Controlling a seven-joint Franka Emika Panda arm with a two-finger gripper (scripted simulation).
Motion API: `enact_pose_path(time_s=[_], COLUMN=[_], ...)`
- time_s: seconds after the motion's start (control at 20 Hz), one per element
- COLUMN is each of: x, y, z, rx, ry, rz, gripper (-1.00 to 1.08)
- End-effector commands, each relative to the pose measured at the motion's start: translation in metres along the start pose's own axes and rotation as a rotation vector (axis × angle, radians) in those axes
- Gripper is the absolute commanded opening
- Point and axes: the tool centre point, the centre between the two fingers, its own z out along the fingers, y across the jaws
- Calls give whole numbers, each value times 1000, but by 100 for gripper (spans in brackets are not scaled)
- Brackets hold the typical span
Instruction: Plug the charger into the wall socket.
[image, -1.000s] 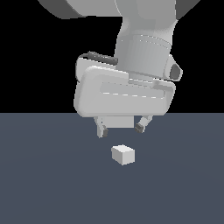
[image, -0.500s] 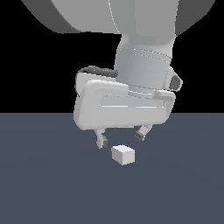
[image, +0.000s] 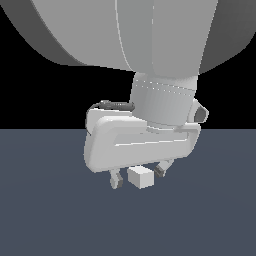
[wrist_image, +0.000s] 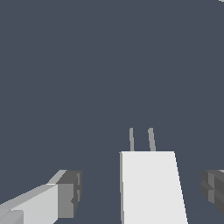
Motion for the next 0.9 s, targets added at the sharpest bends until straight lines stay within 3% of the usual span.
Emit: enact_pose_path(time_s=[0.0,0.85], x=[0,6], y=[0,-3], z=[1,-2], rx=[-1,-12], ry=[1,3], rz=[0,31], gripper=[-100,-100])
